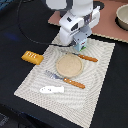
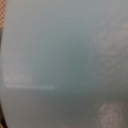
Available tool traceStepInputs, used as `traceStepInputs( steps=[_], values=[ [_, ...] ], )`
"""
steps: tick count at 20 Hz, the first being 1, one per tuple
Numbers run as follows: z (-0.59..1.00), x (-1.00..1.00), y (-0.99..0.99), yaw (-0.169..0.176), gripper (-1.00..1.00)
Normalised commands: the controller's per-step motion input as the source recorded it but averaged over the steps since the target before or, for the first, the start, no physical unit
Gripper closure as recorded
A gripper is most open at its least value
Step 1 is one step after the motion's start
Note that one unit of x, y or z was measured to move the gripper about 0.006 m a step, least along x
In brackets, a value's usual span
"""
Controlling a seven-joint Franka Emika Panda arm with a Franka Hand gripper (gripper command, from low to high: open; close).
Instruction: Interact with the objects in diverse but meaningful ways.
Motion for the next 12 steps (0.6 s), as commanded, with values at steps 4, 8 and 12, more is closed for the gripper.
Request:
traceStepInputs(
  steps=[4, 8, 12],
  values=[
    [0.60, -0.10, 0.31, 0.063, -1.00],
    [0.36, -0.56, 0.23, 0.084, -1.00],
    [0.11, -0.90, 0.04, 0.077, -1.00]
  ],
)
